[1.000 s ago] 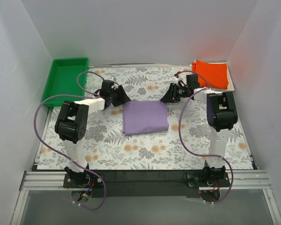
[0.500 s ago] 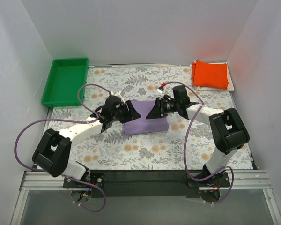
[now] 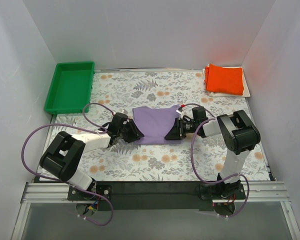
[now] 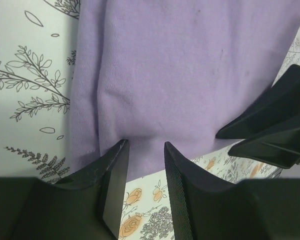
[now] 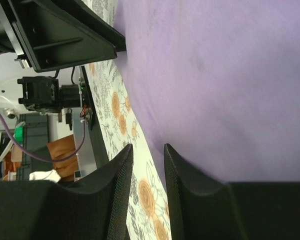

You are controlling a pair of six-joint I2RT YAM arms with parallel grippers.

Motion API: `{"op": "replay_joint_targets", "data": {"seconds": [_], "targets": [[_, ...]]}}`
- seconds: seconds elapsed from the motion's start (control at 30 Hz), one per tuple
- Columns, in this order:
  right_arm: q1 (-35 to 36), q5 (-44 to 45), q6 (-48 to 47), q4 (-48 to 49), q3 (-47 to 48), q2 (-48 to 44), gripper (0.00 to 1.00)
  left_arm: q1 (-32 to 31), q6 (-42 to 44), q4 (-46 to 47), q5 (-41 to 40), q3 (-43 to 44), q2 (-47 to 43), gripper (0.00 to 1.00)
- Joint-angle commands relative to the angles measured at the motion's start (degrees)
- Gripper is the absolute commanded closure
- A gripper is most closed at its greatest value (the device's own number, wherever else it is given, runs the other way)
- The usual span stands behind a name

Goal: Fold and stack the t-shirts
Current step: Fold the tshirt

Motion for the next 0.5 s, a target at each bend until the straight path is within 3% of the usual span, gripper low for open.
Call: {"op": "replay_joint_targets", "data": {"seconds": [0.0,0.13,0.37,0.47], "targets": [[-3.8,1.4,-3.1,-2.0,-3.3,-4.7,0.66,0.2,1.1,-7.3,-3.8,-3.3,-0.2,0.66],[-6.7,1.1,-3.9,-2.2,-4.6,-6.7,0.65,0.3,1.4,-7.2,-3.0,-3.1,-0.6,0.66],[-7.7,1.4,-8.6,-2.1,-8.1,-0.5,0.66,0.2,3.2,-7.8,-3.3,-2.3,-1.9,0.66],[-8.7,1.1,-8.2,-3.4,-8.1,-4.1,0.66,0.1,6.6,-11.1,-3.8,1.2,-3.3,0.62]]}}
